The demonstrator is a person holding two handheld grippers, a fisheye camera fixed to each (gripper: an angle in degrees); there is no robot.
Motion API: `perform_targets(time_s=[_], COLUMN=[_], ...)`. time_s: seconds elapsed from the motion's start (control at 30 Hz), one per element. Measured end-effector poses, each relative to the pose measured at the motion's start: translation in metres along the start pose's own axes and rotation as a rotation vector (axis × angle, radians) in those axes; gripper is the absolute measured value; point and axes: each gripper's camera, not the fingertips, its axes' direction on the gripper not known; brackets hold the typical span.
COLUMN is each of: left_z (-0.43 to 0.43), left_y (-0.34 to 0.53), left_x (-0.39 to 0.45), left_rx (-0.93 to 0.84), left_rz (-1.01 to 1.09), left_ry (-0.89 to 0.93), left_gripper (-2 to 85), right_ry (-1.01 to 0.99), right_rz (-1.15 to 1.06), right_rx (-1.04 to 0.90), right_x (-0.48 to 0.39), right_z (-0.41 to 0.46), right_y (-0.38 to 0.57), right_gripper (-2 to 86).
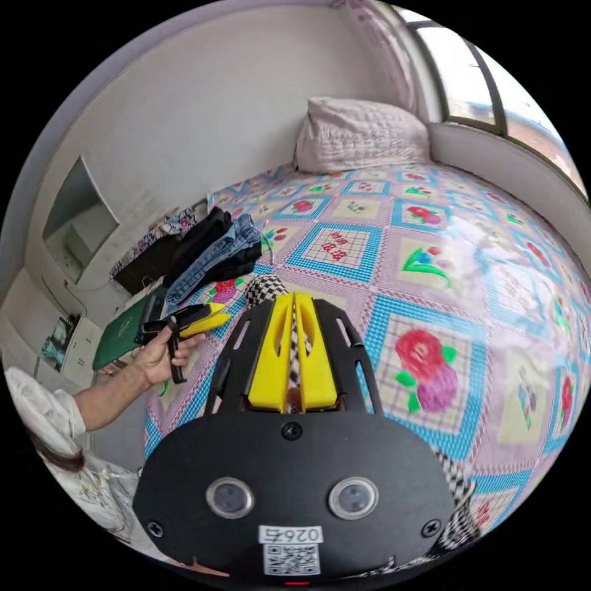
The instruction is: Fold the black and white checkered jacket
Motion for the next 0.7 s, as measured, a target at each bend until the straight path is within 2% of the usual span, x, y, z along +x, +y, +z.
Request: perform_targets(time_s=[0.13,0.33,0.4,0.53,0.6,0.67,0.7], left_z=[-0.013,-0.027,-0.030,-0.014,0.010,0.018,0.014], left_y=[-0.009,-0.029,-0.038,-0.055,-0.070,-0.075,-0.075], left_x=[-0.023,-0.031,-0.025,-0.023,-0.026,-0.028,-0.033], left_rx=[0.010,-0.005,-0.011,-0.059,-0.247,-0.350,-0.340], left_rz=[-0.063,-0.056,0.003,0.052,0.040,0.073,0.063], left_ry=[0.064,0.102,0.057,0.089,0.166,0.177,0.200], left_gripper=[11.1,12.8,15.5,17.0,8.3,5.1,4.9], right_ry=[-0.029,-0.067,-0.142,-0.106,-0.131,-0.140,-0.160], right_rz=[0.009,-0.001,-0.030,-0.137,-0.180,-0.180,-0.189], right_rx=[-0.171,-0.399,-0.498,-0.485,-0.536,-0.532,-0.555], right_x=[0.005,0.023,0.022,0.011,0.005,0.003,0.003], right_z=[0.110,0.219,0.245,0.249,0.253,0.251,0.251], right_y=[-0.070,-0.104,-0.103,-0.096,-0.091,-0.090,-0.089], right_gripper=[2.4,7.8,8.7,8.7,8.8,9.7,10.5])
